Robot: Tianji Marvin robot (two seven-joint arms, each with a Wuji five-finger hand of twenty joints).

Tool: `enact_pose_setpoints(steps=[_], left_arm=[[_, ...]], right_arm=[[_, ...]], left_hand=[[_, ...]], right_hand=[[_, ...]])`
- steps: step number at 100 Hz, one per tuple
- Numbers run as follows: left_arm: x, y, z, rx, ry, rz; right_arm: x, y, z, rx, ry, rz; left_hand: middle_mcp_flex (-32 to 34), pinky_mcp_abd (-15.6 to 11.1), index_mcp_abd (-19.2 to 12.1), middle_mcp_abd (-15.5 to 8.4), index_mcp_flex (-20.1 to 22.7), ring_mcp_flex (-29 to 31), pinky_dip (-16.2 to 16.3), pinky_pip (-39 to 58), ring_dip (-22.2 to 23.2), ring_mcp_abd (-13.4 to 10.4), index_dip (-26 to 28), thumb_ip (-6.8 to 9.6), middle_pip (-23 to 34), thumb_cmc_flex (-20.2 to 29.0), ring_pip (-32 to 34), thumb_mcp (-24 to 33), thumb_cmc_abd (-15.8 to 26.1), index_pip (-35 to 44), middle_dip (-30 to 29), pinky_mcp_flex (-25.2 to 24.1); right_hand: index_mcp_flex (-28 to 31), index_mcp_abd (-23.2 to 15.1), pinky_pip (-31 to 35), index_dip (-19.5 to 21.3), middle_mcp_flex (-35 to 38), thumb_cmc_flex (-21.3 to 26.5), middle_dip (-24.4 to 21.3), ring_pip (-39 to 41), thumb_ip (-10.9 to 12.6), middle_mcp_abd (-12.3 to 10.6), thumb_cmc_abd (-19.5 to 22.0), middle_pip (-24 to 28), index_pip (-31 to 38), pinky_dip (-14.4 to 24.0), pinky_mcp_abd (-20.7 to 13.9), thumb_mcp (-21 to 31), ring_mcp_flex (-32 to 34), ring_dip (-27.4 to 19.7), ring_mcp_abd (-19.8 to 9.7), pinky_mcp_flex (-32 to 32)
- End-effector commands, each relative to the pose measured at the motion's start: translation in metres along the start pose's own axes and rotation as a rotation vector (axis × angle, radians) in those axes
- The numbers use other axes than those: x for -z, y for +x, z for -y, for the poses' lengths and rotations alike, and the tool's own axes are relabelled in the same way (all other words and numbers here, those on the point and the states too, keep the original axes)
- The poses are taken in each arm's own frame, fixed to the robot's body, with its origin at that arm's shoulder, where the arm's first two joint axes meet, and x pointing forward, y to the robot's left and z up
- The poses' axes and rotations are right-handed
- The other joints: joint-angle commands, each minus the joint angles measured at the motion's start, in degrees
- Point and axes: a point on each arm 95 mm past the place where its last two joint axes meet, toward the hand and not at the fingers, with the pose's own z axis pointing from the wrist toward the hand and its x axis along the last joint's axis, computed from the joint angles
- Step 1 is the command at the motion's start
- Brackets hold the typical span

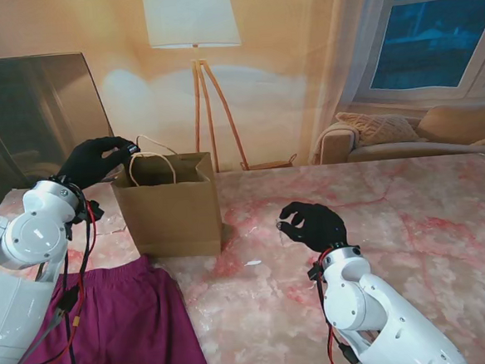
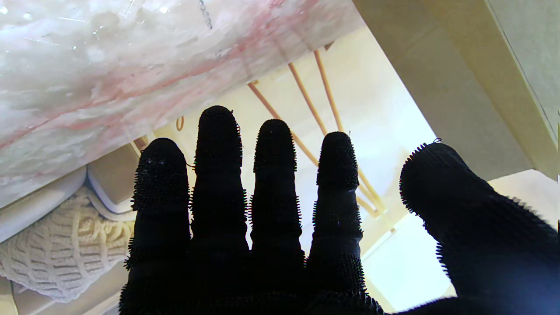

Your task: Fold the socks and the shorts into the kraft paper bag

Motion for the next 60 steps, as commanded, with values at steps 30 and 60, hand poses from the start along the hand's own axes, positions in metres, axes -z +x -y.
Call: enact_pose_setpoints(steps=[30, 60], left_arm=[[0.018, 0.023, 0.010, 0.024, 0.096, -0.059], [0.050, 0.046, 0.003, 0.004, 0.146, -0.134]], right_arm=[[0.009, 0.007, -0.008, 0.003, -0.025, -0.019], [0.023, 0.011, -0.018, 0.016, -0.057, -0.029]], left_hand=[[2.46, -4.91, 1.75, 1.25, -3.98, 3.77, -8.59, 6.78, -2.47, -0.56, -2.58, 1.49, 0.42, -2.17, 1.39, 3.36, -1.31, -4.14, -0.88, 1.97], [2.80, -5.26, 2.78, 1.67, -3.29, 4.32, -10.76, 9.90, -2.43, 0.01, -2.60, 1.44, 0.64, -2.71, 1.95, 3.36, -0.94, -3.89, -0.90, 2.18]], right_hand=[[-0.38, -0.76, 0.37, 0.20, -1.76, -1.08, 0.52, 1.68, 3.39, -0.61, 1.43, 0.62, -1.13, 1.64, -0.21, -0.52, -1.40, 0.77, -0.05, -0.87], [-0.45, -0.68, -1.50, 0.17, -2.02, -1.06, 0.32, 0.43, 3.40, -0.65, 1.44, 0.32, -1.19, 0.68, -0.66, -0.44, -1.93, 0.04, -0.31, -1.30]])
